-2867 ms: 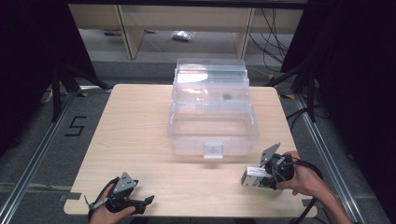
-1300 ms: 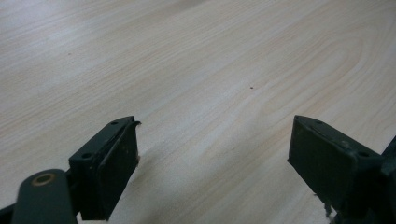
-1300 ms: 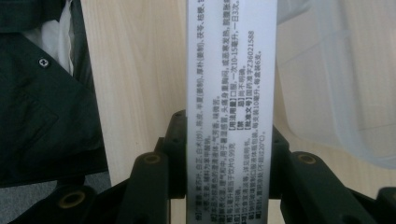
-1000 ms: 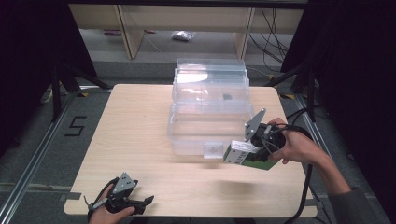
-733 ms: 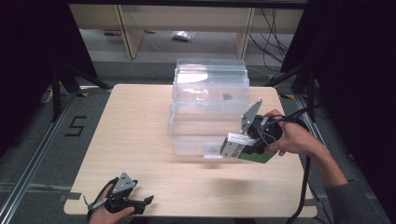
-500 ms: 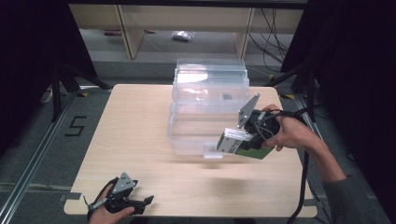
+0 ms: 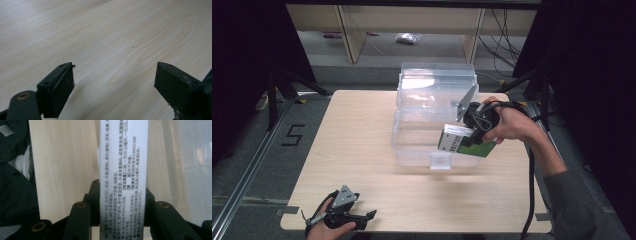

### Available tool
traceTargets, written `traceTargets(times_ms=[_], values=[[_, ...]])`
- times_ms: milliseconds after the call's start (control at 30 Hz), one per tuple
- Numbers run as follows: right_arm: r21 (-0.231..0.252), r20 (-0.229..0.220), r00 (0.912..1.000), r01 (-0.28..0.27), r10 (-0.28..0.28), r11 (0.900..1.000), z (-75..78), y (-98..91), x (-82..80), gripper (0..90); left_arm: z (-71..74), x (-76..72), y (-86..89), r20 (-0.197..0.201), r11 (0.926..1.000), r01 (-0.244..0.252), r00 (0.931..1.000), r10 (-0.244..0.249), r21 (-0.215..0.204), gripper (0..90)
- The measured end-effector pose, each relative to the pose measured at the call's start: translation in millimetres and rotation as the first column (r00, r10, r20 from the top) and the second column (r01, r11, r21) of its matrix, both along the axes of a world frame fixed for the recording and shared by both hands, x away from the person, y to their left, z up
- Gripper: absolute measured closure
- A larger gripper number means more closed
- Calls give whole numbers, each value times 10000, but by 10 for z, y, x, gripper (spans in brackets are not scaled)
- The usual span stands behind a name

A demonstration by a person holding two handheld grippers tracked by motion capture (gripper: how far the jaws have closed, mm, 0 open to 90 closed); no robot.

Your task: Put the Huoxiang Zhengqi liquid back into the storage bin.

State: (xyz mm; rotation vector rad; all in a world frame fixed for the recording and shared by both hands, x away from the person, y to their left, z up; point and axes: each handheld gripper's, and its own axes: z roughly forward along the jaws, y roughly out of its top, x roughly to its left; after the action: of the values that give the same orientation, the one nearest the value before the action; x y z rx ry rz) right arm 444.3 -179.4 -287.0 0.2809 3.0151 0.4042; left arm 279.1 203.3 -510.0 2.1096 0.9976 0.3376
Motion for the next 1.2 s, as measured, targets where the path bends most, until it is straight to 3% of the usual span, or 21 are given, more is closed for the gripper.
traceTargets(times_ms=[67,267,333,500,800,933,1000,1200], values=[[44,50,9997,-258,258,9997,-14,23,91,648,0,-1,0,0,10000,-8,10000,8,-26,154],[-65,-13,10000,-96,96,9999,-73,17,322,648,-2,-7,-4,18,9999,-45,10000,46,-123,154],[-102,-66,9999,-116,115,9999,-161,-8,455,648,-6,-7,0,46,9998,-39,10000,40,-210,154],[-120,-114,9999,-86,84,9999,-310,-15,603,648,-3,-9,2,24,9998,-45,10000,46,-174,154],[-461,-214,9996,150,-160,9988,-480,-33,762,648,5,-14,11,38,9999,-9,10000,9,-158,153],[-475,-50,9991,-428,427,9980,-566,-25,822,648,5,-16,5,55,9998,-63,10000,64,-185,153],[-524,-309,9994,-140,124,9985,-623,-27,809,648,0,-18,2,70,9997,-66,10000,68,-218,154],[-793,-427,9991,-40,6,9968,-723,-16,841,648,-5,-13,4,47,9997,-46,10000,47,-230,154]])
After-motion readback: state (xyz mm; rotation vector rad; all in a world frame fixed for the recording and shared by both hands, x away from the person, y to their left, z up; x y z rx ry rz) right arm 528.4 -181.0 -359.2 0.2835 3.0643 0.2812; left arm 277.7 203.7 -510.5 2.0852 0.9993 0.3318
